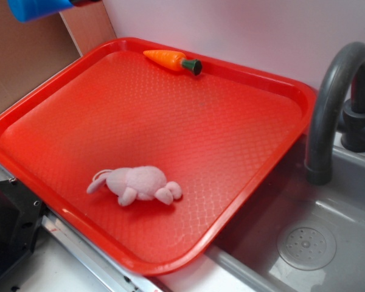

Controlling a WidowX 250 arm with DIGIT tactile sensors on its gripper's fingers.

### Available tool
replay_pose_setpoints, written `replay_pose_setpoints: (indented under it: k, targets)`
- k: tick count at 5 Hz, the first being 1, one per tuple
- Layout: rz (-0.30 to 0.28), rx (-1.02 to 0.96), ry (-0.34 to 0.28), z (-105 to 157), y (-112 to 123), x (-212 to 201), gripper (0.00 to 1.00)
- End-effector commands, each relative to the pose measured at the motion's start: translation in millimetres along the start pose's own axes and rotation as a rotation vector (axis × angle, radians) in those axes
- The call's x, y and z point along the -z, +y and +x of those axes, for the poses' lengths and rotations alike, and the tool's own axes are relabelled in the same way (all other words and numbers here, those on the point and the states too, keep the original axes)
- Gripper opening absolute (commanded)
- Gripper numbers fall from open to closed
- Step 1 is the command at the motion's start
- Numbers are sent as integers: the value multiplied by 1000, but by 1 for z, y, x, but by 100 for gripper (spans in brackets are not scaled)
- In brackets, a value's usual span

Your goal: Grab the blue bottle.

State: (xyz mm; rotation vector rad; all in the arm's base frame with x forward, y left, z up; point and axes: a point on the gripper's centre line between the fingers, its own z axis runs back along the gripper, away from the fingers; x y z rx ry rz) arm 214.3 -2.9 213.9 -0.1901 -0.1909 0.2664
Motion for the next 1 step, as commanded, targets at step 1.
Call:
replay_pose_setpoints:
  k: [1]
  targets:
    - [22,-26,-67,-7,8,-23,0]
